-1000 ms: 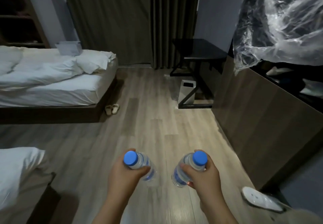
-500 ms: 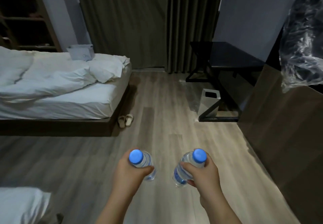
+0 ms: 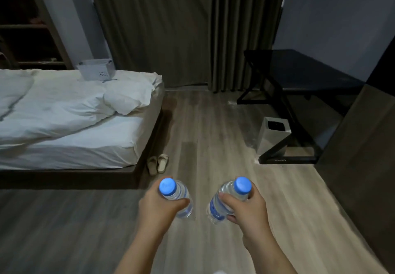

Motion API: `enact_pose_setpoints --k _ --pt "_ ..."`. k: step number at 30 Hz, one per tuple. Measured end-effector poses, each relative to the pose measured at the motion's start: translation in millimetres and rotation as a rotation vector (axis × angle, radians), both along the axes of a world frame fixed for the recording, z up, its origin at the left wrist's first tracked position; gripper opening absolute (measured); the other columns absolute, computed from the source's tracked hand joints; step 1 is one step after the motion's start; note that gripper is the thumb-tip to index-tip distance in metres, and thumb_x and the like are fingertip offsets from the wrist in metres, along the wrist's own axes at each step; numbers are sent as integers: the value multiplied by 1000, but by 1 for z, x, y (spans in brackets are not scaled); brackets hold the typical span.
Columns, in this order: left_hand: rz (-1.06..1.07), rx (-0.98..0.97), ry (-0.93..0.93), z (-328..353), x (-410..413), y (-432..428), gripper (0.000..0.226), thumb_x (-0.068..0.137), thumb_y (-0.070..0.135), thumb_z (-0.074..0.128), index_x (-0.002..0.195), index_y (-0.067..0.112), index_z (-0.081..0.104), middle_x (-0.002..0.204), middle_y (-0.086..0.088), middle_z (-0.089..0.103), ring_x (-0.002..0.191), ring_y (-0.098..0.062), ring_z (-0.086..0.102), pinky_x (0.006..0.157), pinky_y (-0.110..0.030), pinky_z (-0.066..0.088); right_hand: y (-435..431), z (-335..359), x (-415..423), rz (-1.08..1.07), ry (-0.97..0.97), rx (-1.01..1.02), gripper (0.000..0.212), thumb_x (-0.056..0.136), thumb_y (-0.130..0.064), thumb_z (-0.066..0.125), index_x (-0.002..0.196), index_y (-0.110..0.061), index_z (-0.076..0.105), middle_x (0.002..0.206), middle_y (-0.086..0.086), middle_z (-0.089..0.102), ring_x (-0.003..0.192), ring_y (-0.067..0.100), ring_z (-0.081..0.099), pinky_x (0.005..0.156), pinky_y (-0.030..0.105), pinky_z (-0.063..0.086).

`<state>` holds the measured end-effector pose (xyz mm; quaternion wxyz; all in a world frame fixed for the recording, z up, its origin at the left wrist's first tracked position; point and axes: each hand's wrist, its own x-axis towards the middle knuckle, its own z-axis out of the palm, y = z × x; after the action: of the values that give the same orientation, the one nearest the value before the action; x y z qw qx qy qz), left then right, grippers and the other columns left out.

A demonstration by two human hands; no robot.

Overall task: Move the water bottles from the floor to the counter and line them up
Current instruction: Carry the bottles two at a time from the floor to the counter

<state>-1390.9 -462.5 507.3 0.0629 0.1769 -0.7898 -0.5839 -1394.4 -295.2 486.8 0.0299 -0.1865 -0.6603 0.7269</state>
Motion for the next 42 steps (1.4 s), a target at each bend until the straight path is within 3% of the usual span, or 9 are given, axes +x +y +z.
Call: enact_pose_setpoints --k 3,9,14,17,25,28,34,39,42 --pt "2 -10 7 0 -67 10 49 58 3 82 99 24 66 92 -1 70 90 -20 63 80 -26 44 9 0 -67 10 11 -7 42 64 -11 79 98 -29 63 93 -4 69 93 21 66 89 52 54" --pt "13 -44 2 5 -199 33 55 58 7 83 104 28 63 100 1 69 98 -22 62 88 -33 48 30 15 -197 37 43 32 38 66 -5 78 89 -32 62 87 -7 68 89 18 65 88 53 53" --pt "-17 -54 28 12 -284 45 48 61 7 82 95 32 59 97 1 66 94 -21 62 84 -32 48 41 22 -280 30 59 39 41 68 -3 77 82 -36 59 85 -13 65 85 13 63 90 51 53" --pt "-41 -40 23 11 -331 50 50 62 5 81 101 27 60 97 1 66 93 -20 62 81 -29 45 46 18 -323 6 50 44 42 66 -5 79 85 -37 58 91 -12 66 91 16 64 91 51 53" --pt "-87 -40 -19 -2 -488 47 50 59 7 83 98 29 59 95 0 67 96 -23 63 92 -38 51 42 1 -467 -68 15 52 41 67 -2 78 81 -34 57 84 -11 65 82 12 63 89 49 54" --pt "-123 -60 -49 1 -555 46 52 61 9 83 106 24 62 99 0 67 99 -22 63 92 -34 50 39 3 -527 -93 2 48 39 68 -1 77 79 -33 57 83 -4 66 80 16 63 86 48 54" --pt "-234 -90 -65 10 -668 62 43 61 13 82 91 34 58 93 4 67 93 -17 63 79 -25 45 50 7 -627 -192 14 4 41 69 0 76 84 -35 59 87 -8 67 89 19 65 91 50 53" --pt "-281 -116 -58 5 -743 96 55 61 13 84 110 25 62 96 2 65 98 -21 63 87 -28 48 80 3 -692 -268 9 16 39 64 -3 78 81 -36 62 84 -8 69 88 21 67 89 53 53" --pt "-313 -124 -50 -1 -790 130 52 60 12 84 104 28 61 93 3 65 95 -21 63 83 -26 46 109 2 -734 -281 -2 5 38 61 -8 80 83 -34 62 85 -6 70 88 22 68 87 51 55"
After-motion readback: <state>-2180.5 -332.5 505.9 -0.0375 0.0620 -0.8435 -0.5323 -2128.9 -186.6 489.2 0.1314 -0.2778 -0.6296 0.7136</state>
